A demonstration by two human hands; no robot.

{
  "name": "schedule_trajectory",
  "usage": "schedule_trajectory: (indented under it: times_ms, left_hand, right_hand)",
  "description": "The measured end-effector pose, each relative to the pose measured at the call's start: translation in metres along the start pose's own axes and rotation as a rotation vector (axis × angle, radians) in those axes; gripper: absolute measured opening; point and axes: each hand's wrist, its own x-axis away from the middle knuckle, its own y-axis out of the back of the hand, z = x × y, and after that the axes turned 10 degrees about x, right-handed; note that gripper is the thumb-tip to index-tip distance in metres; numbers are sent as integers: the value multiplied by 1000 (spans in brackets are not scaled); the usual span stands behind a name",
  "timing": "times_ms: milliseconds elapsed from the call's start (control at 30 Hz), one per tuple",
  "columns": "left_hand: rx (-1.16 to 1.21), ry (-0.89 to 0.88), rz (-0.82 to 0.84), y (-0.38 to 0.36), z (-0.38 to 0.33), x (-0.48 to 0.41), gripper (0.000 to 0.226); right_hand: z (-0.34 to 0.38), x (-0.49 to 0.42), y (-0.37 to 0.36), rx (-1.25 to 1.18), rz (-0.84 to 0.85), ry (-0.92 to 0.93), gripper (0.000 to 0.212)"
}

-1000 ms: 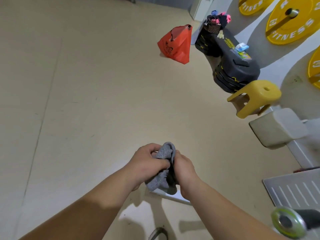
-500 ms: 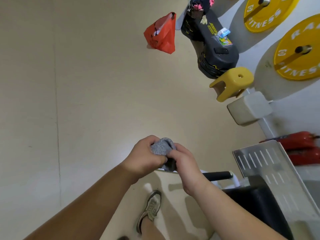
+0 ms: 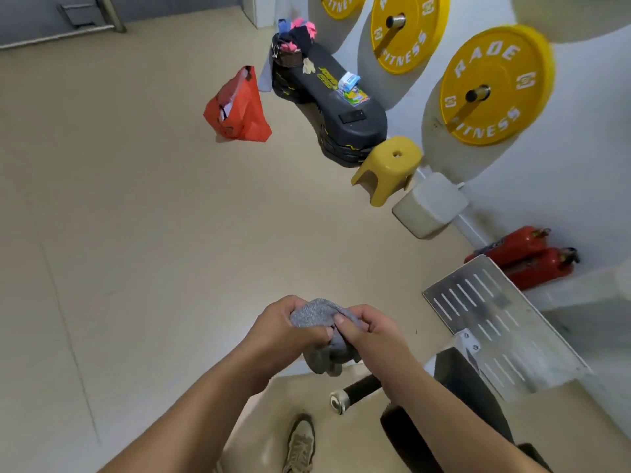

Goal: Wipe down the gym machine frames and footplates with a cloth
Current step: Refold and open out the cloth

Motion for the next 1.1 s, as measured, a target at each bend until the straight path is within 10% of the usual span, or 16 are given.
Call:
schedule_trajectory:
  times_ms: [200, 367, 567, 1100]
  left_hand:
    - [-121, -99, 184, 51, -74, -30, 6]
    - [-312, -196, 72, 121, -131, -89, 34]
    - [-382, -169, 226, 163, -222, -160, 16]
    - [-496, -387, 319, 6, -374, -393, 18]
  right_hand:
    - [56, -35, 22, 104, 71, 72, 19]
    - [107, -91, 0, 96, -127, 27, 24]
    - [176, -144, -18, -164, -442, -29, 17]
    - [217, -272, 172, 60, -441, -54, 34]
